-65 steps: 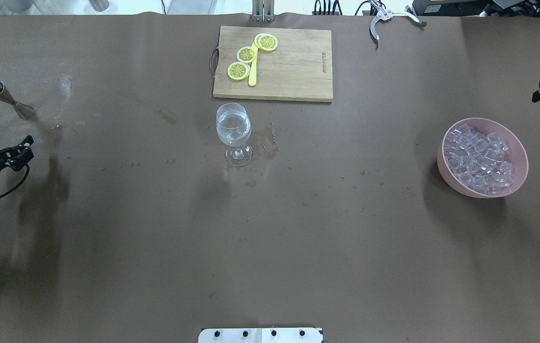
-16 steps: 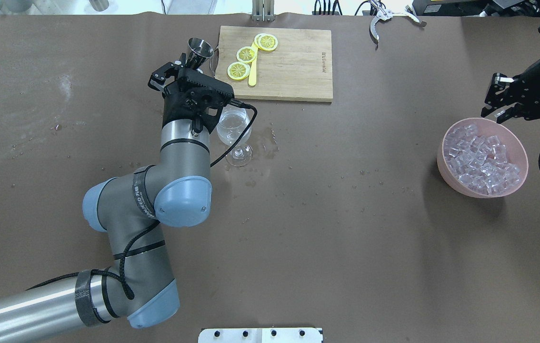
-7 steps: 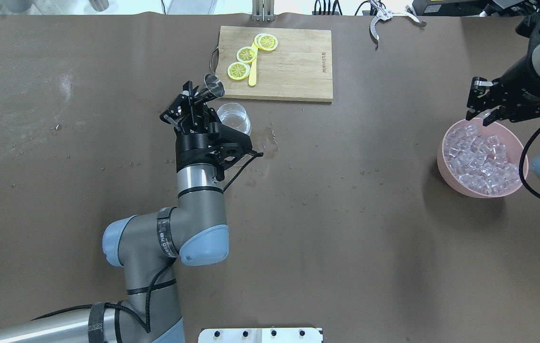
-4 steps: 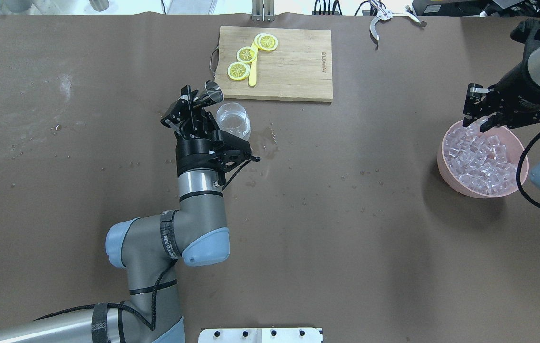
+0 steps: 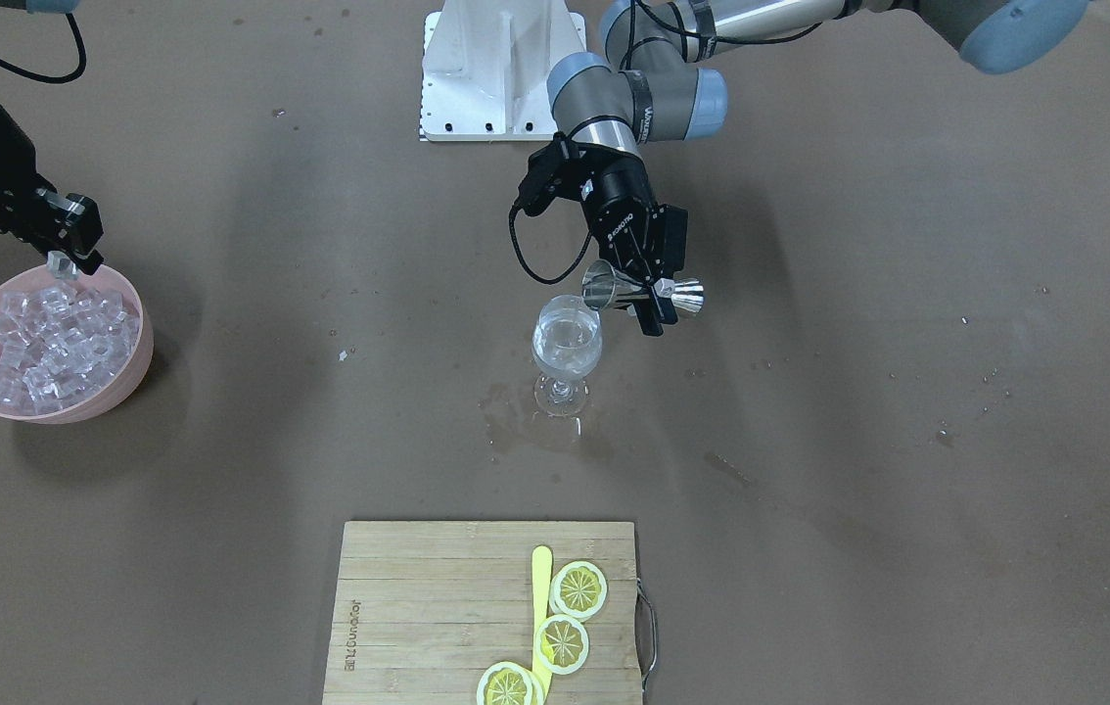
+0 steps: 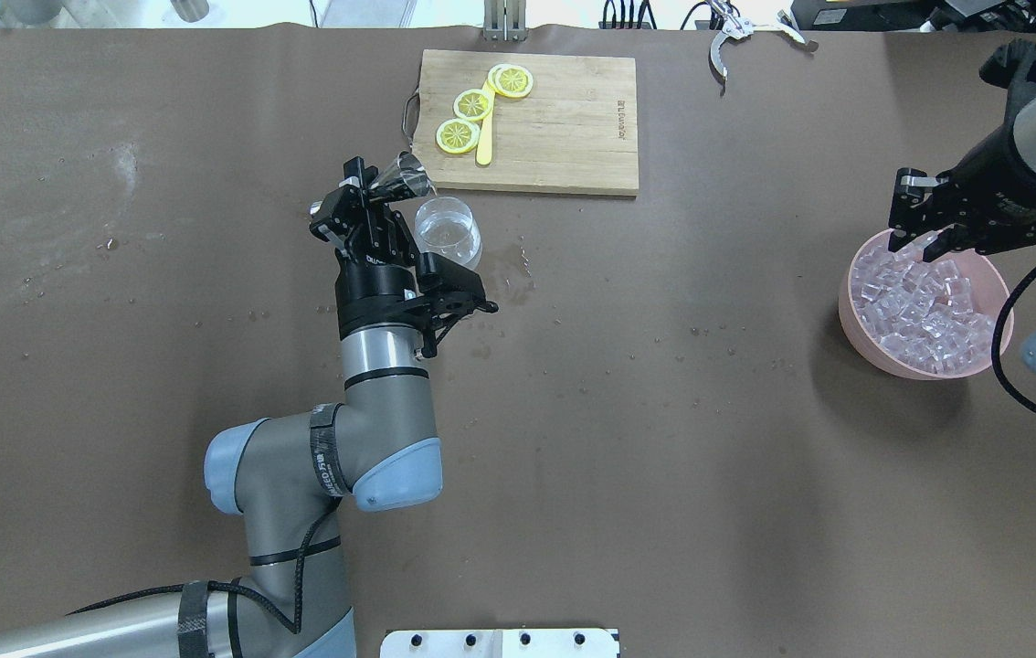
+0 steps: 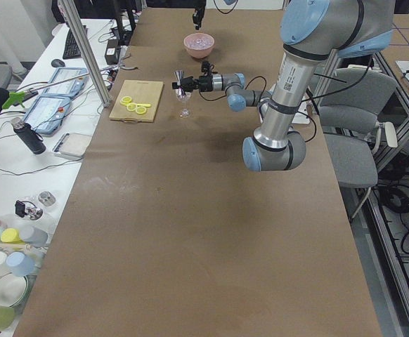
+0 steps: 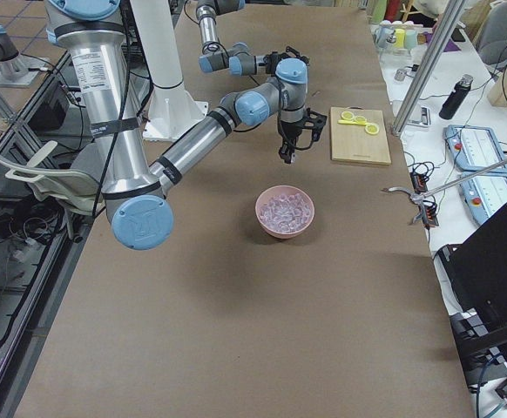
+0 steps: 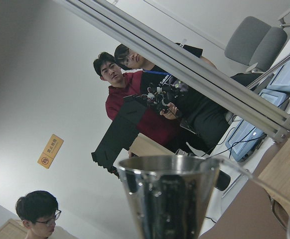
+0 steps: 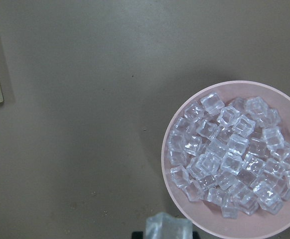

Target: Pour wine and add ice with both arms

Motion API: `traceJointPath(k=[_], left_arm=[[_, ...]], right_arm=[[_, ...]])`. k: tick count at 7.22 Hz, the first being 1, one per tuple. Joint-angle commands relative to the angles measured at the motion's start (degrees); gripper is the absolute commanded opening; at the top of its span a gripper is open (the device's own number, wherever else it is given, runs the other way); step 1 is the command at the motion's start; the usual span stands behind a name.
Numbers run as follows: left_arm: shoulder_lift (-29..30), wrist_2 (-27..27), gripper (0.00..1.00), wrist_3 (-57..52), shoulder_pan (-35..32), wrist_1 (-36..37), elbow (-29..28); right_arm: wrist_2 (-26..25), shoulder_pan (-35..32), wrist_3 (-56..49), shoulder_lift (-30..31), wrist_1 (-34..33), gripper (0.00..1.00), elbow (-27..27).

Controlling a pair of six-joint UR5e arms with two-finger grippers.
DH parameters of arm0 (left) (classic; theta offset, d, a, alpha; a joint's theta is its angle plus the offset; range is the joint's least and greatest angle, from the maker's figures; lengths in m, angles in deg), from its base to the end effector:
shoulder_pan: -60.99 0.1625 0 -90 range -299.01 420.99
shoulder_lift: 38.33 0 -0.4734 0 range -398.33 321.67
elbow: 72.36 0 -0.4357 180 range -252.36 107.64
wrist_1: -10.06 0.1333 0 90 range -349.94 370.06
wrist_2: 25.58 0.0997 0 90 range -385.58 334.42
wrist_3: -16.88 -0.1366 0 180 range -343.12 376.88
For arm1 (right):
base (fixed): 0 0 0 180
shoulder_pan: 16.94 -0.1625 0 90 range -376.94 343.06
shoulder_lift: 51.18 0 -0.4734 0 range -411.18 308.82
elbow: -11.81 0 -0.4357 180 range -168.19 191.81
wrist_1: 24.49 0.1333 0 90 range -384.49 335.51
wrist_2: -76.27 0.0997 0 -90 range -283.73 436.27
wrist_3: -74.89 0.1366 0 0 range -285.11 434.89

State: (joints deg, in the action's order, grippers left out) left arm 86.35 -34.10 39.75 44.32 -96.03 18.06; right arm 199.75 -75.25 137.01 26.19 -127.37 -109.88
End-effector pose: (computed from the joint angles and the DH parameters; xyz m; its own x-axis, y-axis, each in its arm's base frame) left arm 0.5975 -0.4591 0.2363 0.9527 -0.1428 0.2683 -0.2498 0.1349 0.9589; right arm -0.2447 -0.5067 0.3652 0.6574 0.3223 0.6812 -0.2841 0.9432 -0.1721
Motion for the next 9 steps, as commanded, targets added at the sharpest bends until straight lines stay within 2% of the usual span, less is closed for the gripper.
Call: traceJointPath(k=[1,6,9], left_arm=[[0.39,1.05,0.00,-2.74,0.06,0.00,-0.06],[0.30,2.28,0.00,-6.87,-0.03,-0.08,0.03],[0.56,1.58,0.00,-6.18,-0.11,-5.78,0.55]], right_arm=[[-0.08,0.04,-0.07,-0.03,-0.21,0.33,-0.30],[-1.22,2.14,1.76,-0.90,-0.21,0.33,-1.18],[-1.93,3.73,4.65,-1.69,-0.21,0.33,-1.80]])
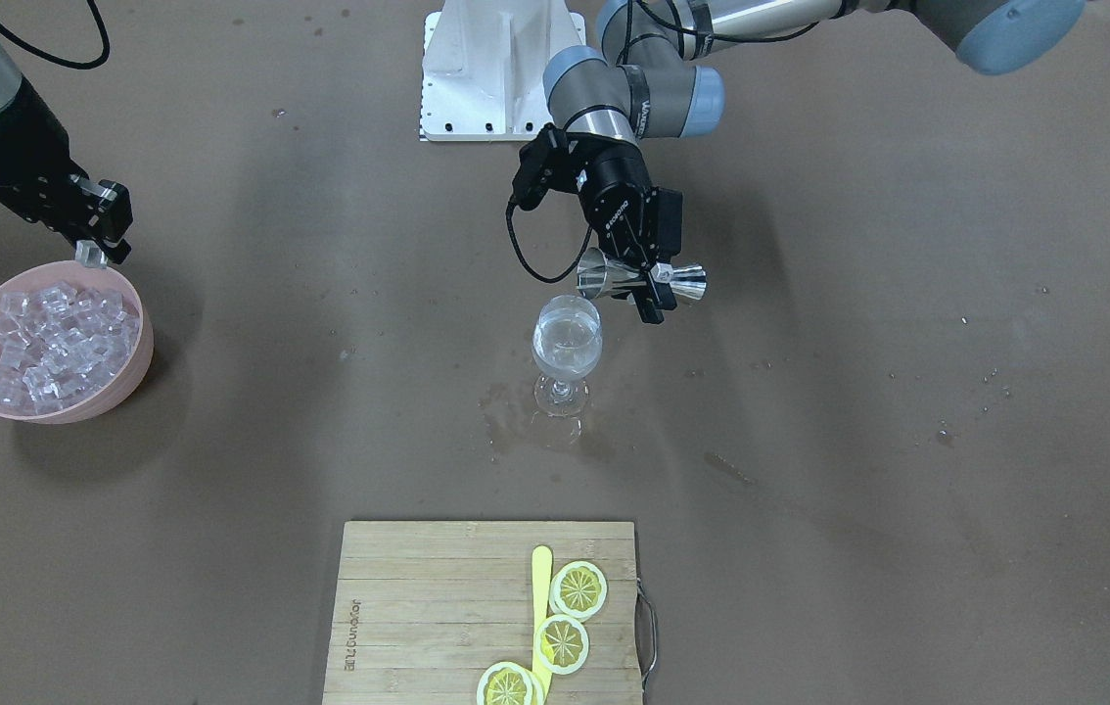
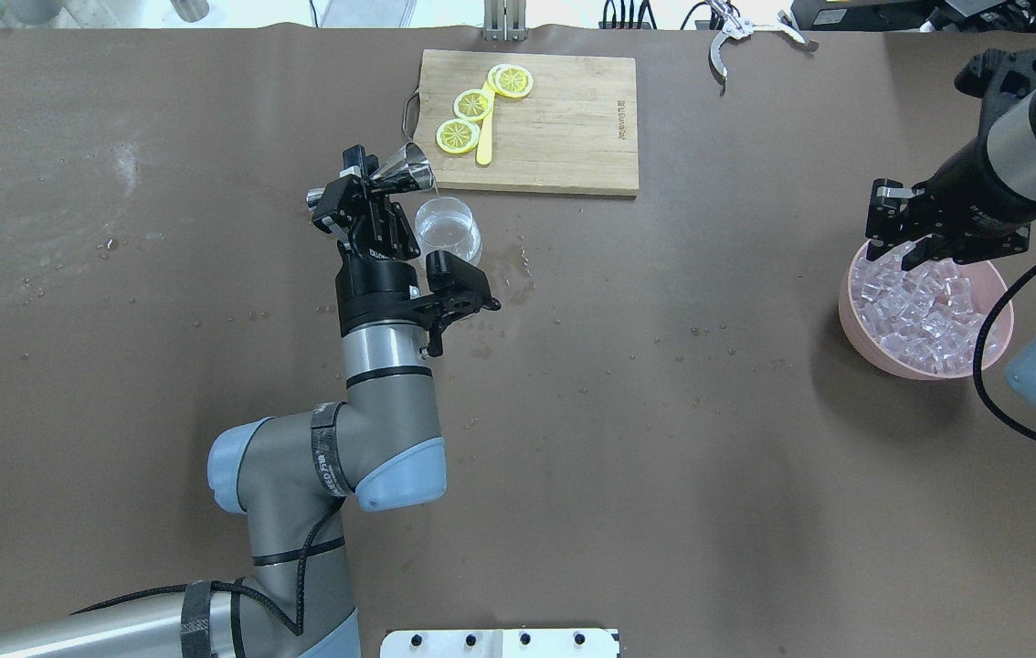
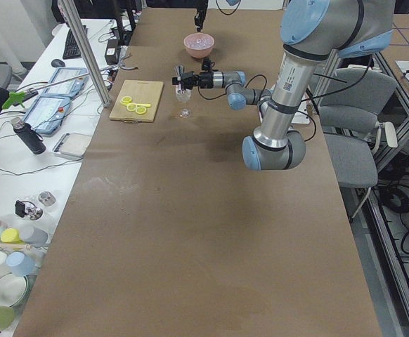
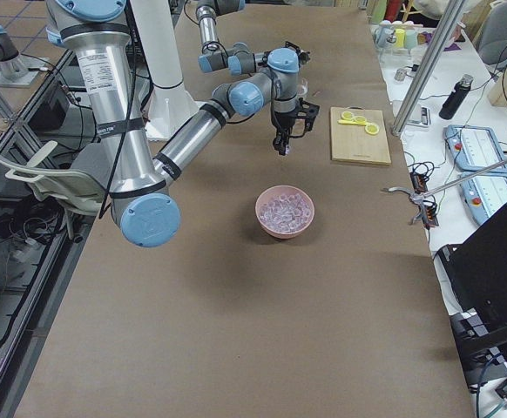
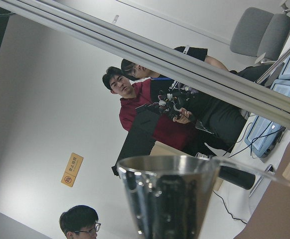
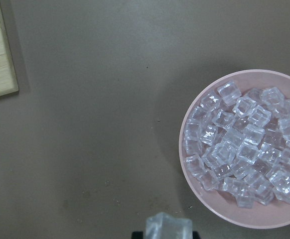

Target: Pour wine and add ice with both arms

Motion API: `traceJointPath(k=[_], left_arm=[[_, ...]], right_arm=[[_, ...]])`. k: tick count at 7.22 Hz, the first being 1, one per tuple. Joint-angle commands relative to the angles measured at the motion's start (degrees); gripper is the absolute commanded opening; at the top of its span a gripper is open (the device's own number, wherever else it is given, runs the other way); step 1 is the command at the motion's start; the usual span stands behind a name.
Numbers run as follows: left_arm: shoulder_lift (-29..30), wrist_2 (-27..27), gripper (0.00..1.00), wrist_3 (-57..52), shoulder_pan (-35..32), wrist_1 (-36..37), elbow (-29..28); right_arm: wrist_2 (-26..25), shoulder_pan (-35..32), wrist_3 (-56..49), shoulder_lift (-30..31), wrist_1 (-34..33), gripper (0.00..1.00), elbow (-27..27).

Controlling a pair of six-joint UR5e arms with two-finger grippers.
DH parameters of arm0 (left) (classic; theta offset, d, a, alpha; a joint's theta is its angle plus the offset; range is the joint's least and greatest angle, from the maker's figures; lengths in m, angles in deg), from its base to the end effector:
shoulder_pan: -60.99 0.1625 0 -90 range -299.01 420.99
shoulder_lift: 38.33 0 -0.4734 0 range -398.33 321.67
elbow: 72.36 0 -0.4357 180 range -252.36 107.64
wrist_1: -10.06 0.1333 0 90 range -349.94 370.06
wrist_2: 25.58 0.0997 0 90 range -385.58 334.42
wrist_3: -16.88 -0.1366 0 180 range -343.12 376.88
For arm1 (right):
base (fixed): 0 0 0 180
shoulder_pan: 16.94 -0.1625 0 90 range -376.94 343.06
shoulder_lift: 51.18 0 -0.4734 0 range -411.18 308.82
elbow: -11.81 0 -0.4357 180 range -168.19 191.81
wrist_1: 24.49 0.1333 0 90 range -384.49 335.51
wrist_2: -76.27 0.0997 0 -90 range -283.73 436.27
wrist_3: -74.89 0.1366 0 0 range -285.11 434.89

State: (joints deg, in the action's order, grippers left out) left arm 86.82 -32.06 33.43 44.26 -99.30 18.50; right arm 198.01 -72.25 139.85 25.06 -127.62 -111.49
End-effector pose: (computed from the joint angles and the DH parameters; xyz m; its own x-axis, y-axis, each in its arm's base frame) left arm 0.5875 -0.4575 0.2201 0.9367 -0.1686 0.3069 -0.2894 0.1206 0.9496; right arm -0.2665 -0.4929 0.3441 0.6531 0.3111 0.6905 -0.2823 0.9460 -0.1592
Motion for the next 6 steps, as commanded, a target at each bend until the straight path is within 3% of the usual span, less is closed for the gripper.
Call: traceJointPath(k=[1,3,6], left_arm=[[0.62,-2.47,0.00,0.23,-0.49,-5.49,0.20],[0.54,-10.61,0.00,1.02,-3.46,-12.17,0.20],[-4.10,-30.90,0.00,11.10,-13.21,-12.46,0.11]], right_arm=[[-0.98,1.87,2.88,-1.43,0.04,0.33,-0.19],[-2.30,4.33,6.73,-2.93,-0.05,0.33,-0.19],[-4.58,8.19,12.10,-5.74,-0.14,0.33,-0.19]])
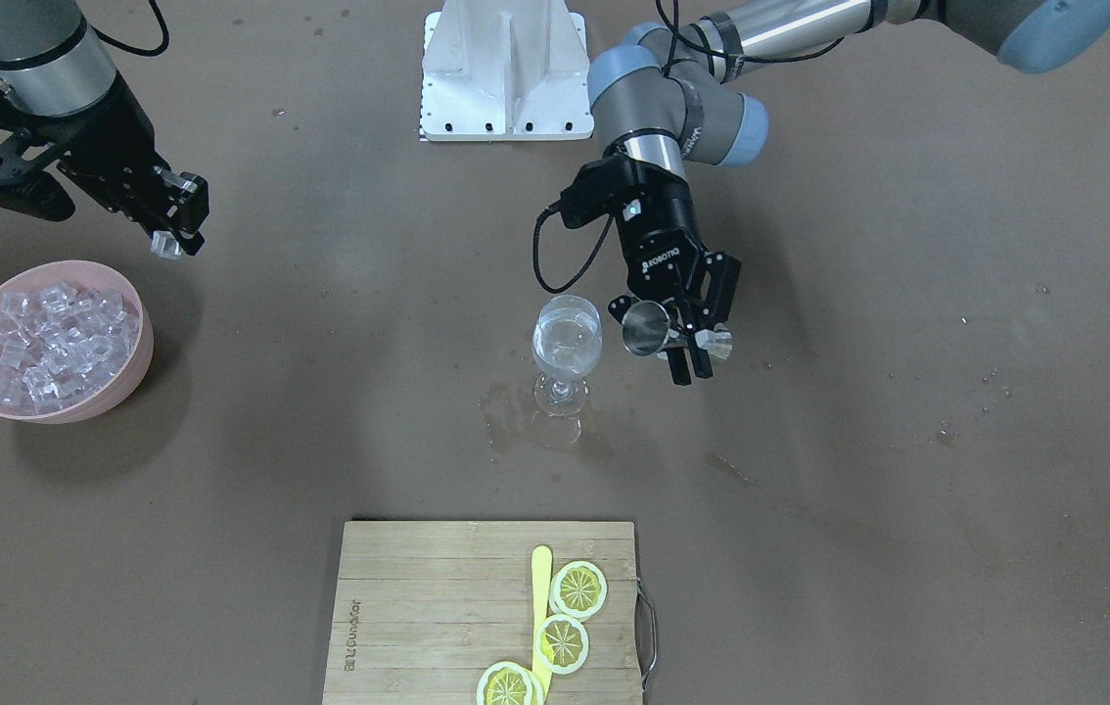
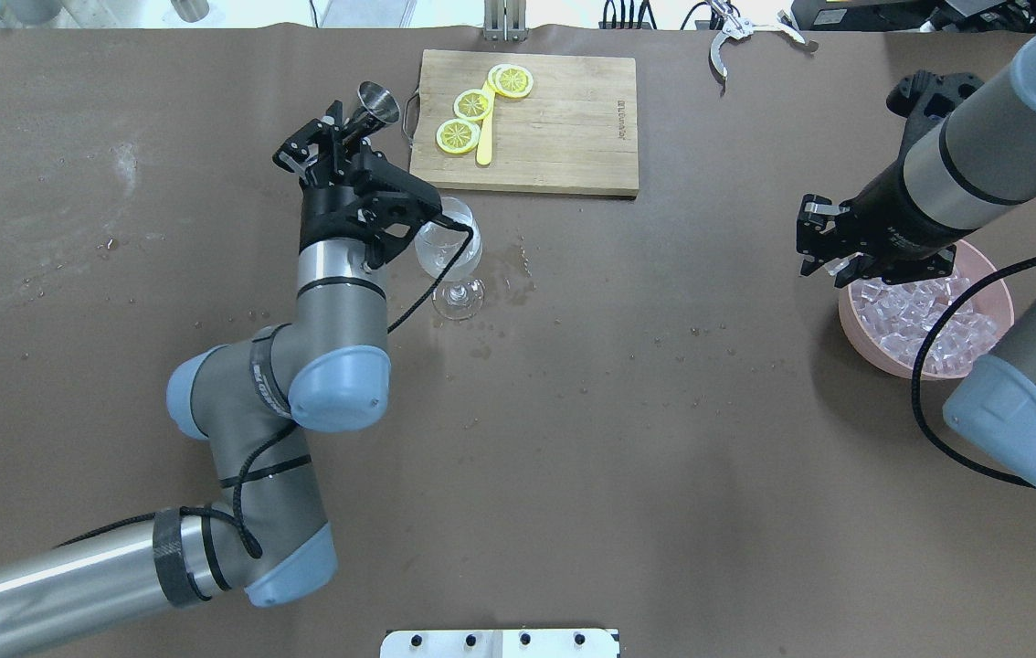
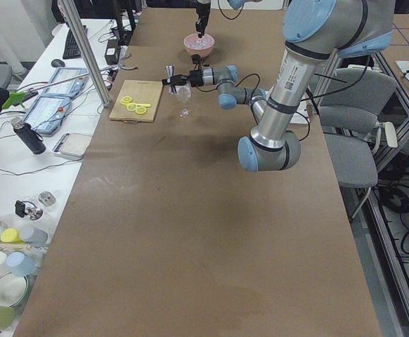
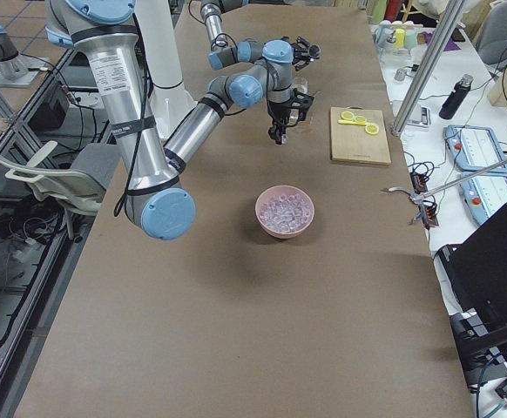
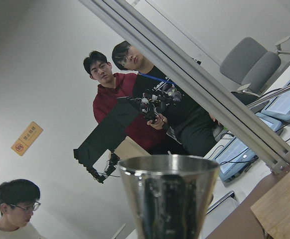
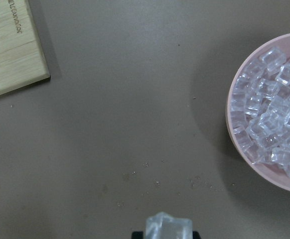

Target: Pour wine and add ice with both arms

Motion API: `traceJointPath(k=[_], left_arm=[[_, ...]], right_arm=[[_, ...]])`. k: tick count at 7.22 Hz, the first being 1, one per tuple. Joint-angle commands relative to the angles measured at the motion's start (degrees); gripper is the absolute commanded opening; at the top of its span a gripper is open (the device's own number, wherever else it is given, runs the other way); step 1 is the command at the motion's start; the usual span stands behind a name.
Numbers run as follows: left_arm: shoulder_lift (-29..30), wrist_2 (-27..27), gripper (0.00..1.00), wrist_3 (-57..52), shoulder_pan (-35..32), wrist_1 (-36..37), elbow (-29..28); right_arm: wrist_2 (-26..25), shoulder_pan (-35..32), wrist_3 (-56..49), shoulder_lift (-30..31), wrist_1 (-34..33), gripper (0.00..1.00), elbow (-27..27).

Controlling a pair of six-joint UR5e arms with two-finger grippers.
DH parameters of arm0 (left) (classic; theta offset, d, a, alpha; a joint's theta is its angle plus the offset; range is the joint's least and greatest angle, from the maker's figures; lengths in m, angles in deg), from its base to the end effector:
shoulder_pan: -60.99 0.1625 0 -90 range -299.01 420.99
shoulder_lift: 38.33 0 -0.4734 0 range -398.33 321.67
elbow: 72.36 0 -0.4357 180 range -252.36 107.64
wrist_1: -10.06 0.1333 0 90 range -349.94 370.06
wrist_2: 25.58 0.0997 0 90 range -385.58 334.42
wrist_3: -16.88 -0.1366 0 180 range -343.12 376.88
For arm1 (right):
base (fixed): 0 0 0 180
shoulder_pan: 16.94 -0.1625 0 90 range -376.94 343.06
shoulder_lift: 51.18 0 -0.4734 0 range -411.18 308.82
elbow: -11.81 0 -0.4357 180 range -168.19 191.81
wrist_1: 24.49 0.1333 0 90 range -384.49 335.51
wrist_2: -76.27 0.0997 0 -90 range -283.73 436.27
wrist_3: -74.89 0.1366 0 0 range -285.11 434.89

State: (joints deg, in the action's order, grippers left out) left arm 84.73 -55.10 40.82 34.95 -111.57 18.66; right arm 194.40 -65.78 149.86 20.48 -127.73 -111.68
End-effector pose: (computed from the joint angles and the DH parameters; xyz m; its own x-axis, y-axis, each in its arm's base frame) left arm 0.5375 -0.5433 0.2519 0.9990 0.0131 -0.0427 0.0391 0.2034 0.9783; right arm -0.3241 -0.4755 0.3013 0.6188 0.3604 0.6980 -0.3209 0.9270 -0.1942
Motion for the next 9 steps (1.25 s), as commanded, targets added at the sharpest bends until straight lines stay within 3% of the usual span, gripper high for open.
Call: traceJointPath(k=[1,2,4,6,8,9], left_arm=[[-4.99,-13.40,0.00,6.44,-7.23,-1.41,-0.14],[-8.59,-18.07,0.00,6.38,-9.70,-8.99,-0.58],[-15.80,-25.29,0.00,6.29,-14.36,-17.65,-1.19],[-20.21,-32.41,0.00,6.56,-18.84,-35.95,-9.40],[-22.06,-36.82,0.00,9.78,-22.02,-49.25,-16.72],[-25.29,-37.44,0.00,10.77,-22.12,-53.50,-17.36]], right_arm=[[-1.14,2.26,3.68,-3.86,-2.90,0.33,0.09],[-2.10,3.66,5.00,-8.76,-8.33,0.33,0.17],[-3.16,5.94,8.17,-13.28,-10.05,0.31,1.14],[-4.82,7.61,11.06,-19.59,-10.05,0.31,5.42],[-4.93,8.50,11.16,-22.85,-9.96,0.31,7.46],[-4.93,8.85,10.99,-24.79,-9.79,0.31,9.30]])
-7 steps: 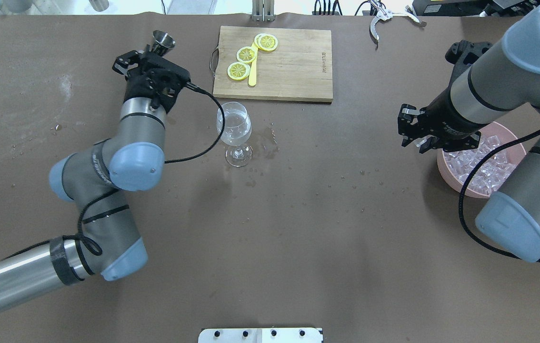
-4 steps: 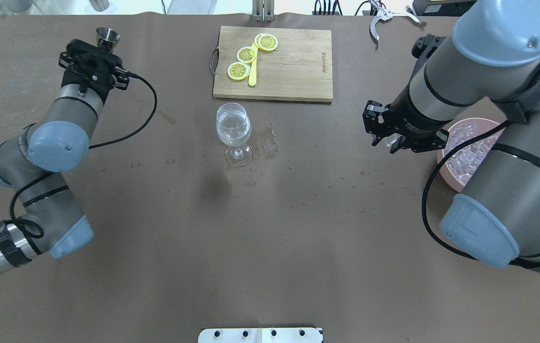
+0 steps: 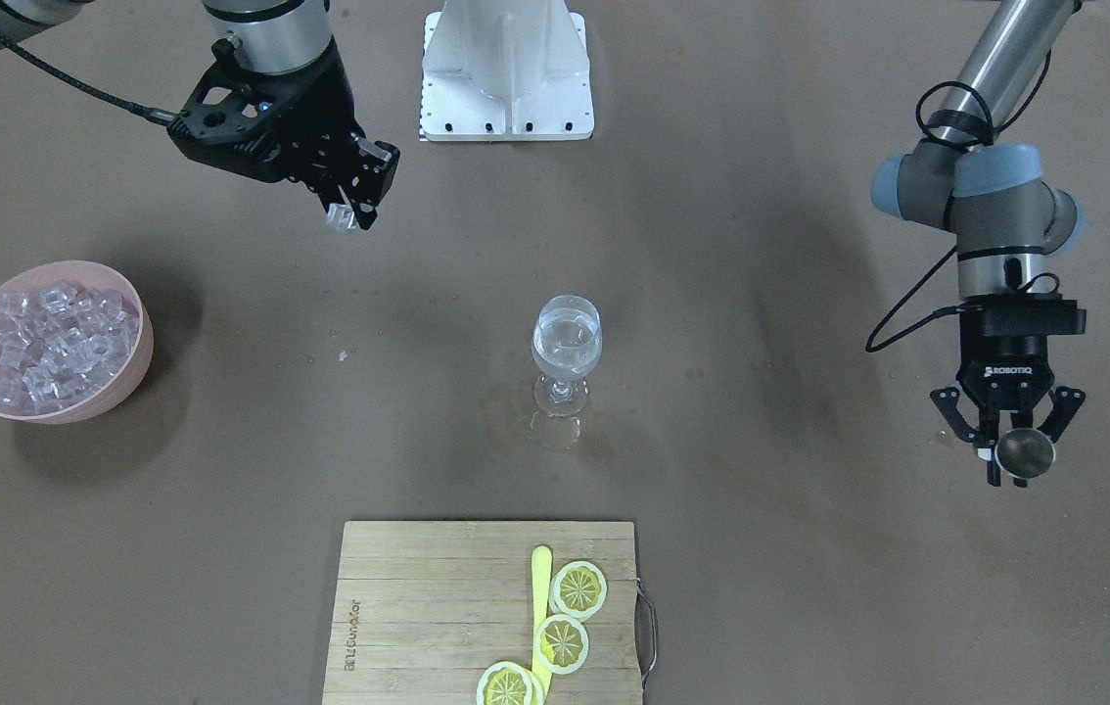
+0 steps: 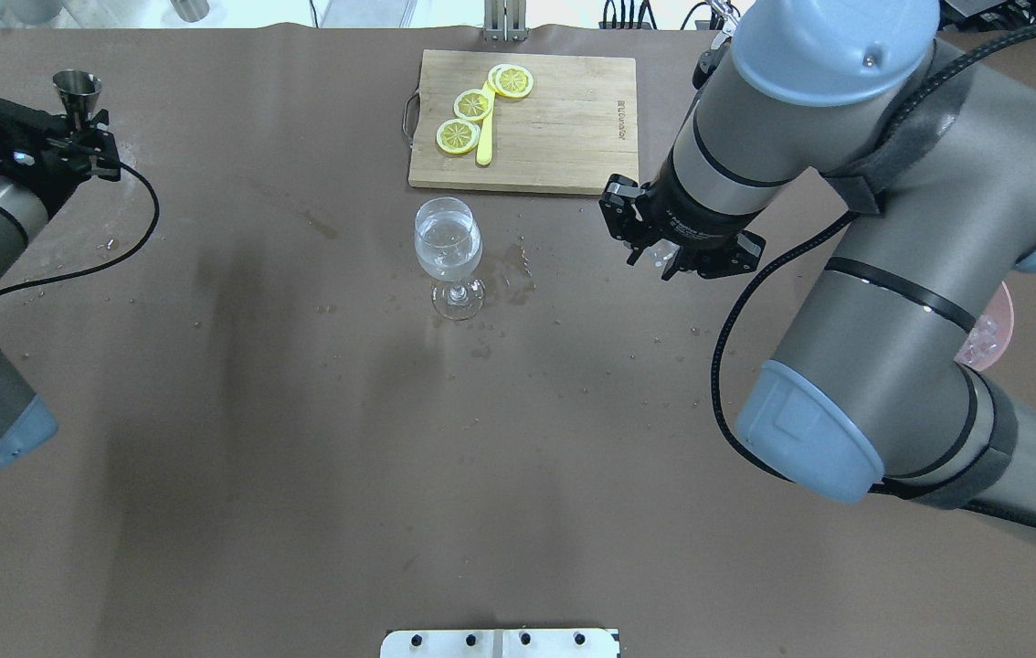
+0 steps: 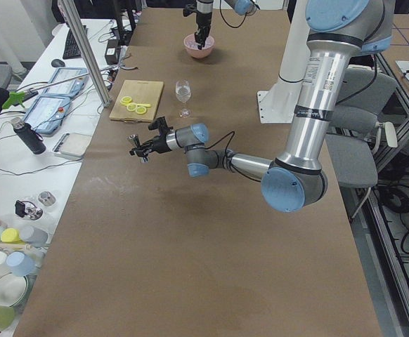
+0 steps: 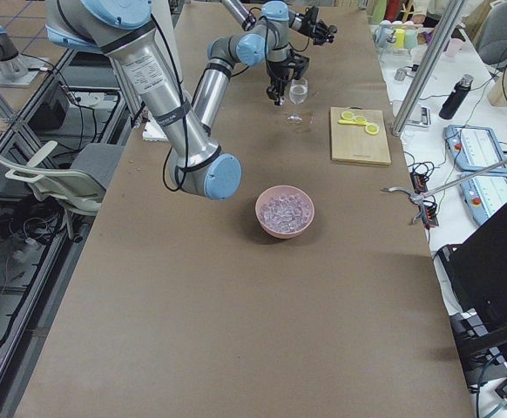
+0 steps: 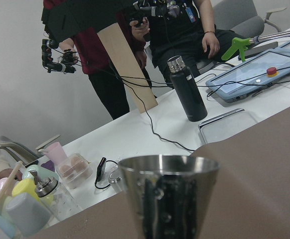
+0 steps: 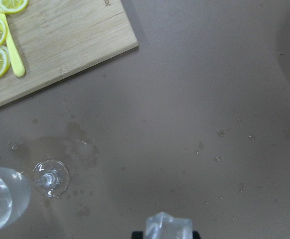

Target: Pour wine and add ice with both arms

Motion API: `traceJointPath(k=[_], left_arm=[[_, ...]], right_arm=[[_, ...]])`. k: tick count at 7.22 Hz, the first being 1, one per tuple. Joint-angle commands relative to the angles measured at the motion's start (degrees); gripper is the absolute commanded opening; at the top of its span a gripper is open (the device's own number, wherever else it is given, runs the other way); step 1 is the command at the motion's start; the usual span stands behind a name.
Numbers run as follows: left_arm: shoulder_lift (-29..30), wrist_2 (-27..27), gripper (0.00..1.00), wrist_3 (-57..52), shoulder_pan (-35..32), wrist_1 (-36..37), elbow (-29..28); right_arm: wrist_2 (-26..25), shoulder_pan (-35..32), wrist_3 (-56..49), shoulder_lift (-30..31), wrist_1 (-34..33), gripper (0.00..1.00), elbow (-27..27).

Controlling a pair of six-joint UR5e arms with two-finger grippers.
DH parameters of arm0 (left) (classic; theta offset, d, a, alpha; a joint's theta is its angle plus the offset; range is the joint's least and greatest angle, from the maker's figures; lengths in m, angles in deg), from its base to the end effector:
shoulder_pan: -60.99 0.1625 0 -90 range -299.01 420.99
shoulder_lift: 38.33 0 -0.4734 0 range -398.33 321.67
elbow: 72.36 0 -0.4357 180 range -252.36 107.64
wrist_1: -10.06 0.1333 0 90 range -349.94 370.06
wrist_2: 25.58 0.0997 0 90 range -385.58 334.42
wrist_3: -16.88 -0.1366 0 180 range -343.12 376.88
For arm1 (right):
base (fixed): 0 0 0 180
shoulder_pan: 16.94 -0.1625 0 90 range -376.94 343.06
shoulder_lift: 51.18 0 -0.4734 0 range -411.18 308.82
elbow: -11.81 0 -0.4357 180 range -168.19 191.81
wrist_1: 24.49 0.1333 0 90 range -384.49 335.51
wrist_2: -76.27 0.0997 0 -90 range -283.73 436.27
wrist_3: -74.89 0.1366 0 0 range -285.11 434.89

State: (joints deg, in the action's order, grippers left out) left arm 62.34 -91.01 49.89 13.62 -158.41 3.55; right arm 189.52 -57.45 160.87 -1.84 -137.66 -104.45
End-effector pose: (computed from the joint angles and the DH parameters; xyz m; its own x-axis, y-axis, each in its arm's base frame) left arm 0.3128 -0.6205 0.5894 0.8845 0.1653 -0.4364 0.3662 0.3337 0.8686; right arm -0.4336 -0.4748 0.1425 0.5751 0.4067 0.7098 -0.3498 0.9066 -0.2360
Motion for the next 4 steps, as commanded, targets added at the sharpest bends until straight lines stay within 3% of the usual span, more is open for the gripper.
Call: traceJointPath(k=[1,4], left_arm=[[-6.24,-1.63,0.00,4.23,-1.14,-10.18,-2.95],[-8.65,-2.68,0.00,11.18,-1.23,-26.17,-14.17]], right_arm=[[-0.23,0.87,-1.16,-4.49,0.32,0.31,3.48],[-0.75,0.88,-15.54,-5.21,0.41,0.31,3.67]])
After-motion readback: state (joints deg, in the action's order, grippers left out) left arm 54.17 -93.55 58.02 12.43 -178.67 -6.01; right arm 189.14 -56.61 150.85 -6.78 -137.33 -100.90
